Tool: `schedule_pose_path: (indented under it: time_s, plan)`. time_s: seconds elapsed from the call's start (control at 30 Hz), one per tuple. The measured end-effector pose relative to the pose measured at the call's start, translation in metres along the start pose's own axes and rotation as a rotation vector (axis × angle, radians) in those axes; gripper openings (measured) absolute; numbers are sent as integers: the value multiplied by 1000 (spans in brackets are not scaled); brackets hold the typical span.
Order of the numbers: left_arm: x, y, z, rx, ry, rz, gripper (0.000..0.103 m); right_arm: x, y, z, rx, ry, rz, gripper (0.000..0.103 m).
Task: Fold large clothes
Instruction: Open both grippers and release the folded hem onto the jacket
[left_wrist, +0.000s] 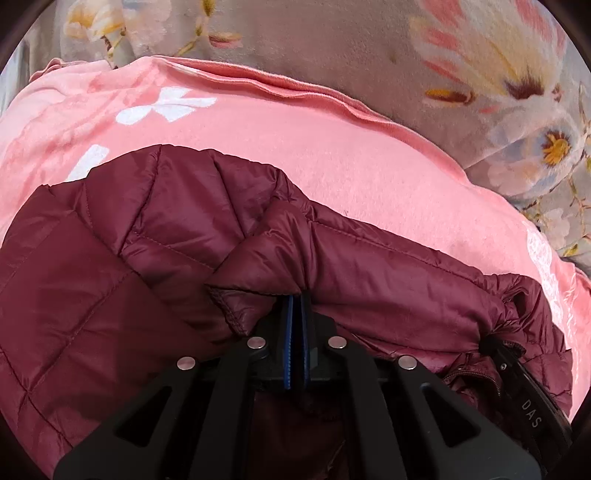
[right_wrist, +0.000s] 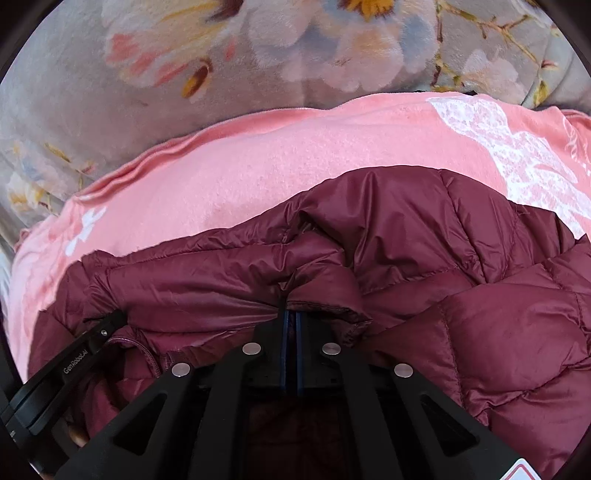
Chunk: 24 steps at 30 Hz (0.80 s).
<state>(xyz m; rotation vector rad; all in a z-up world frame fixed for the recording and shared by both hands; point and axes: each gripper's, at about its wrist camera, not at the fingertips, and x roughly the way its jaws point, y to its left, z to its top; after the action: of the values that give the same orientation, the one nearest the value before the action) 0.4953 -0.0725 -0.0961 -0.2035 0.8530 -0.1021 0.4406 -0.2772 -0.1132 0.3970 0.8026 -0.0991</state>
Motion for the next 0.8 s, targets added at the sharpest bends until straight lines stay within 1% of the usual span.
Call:
schedule_pose_path:
  time_s: [0.03, 0.07, 0.1, 0.13, 0.17, 0.2, 0.23, 0.3, 0.33, 0.4, 0.43, 0.5, 0.53, 0.57, 0.6, 0.63, 0.67, 0.73, 0.8]
  plan:
    - [-4, 4, -1, -18, -2, -23, 5, -8, -1, -2, -4, 1, 9, 6]
    - [-11, 10, -2, -35, 2, -40, 7, -18, 0, -5, -10, -2, 13, 10]
    - [-23, 17, -6, -44, 0, -54, 11, -37, 1, -10, -24, -20, 32, 17]
    - [-37, 23, -11, -46, -11, -68, 15, -59, 2, -18, -44, -44, 61, 22]
    - [-51, 28, -15, -40, -21, -78, 34, -76, 3, -24, -61, -59, 75, 31]
    - [-71, 35, -23, -24, -37, -79, 57, -103, 3, -35, -88, -89, 85, 35]
    - [-86, 42, -28, -15, -56, -81, 68, -121, 3, -43, -107, -108, 90, 37]
    - [-131, 63, -47, 11, -98, -77, 72, -174, -3, -70, -150, -153, 95, 45]
    - [-145, 71, -54, 14, -101, -79, 74, -191, -7, -81, -158, -165, 101, 47]
    - [-186, 100, -79, -8, -95, -87, 75, -240, -22, -114, -174, -191, 110, 54]
    - [-200, 111, -89, -21, -92, -91, 76, -256, -28, -125, -176, -198, 106, 56]
    - [-231, 135, -114, -41, -81, -84, 78, -297, -45, -162, -186, -206, 83, 60]
    - [-252, 154, -134, -55, -72, -72, 78, -308, -50, -175, -192, -211, 60, 61]
    - [-262, 160, -144, -58, -70, -64, 78, -324, -59, -194, -199, -219, 20, 63]
    - [-281, 176, -164, -62, -70, -31, 79, -336, -67, -210, -197, -221, -7, 66]
    - [-290, 184, -176, -68, -74, -9, 81, -344, -76, -224, -186, -213, -26, 66]
    - [-303, 198, -192, -81, -78, 18, 83, -352, -86, -239, -164, -196, -38, 67]
    - [-318, 221, -212, -123, -72, 49, 84, -360, -105, -262, -116, -159, -56, 67]
    - [-326, 242, -229, -166, -56, 55, 87, -362, -124, -282, -61, -124, -72, 67]
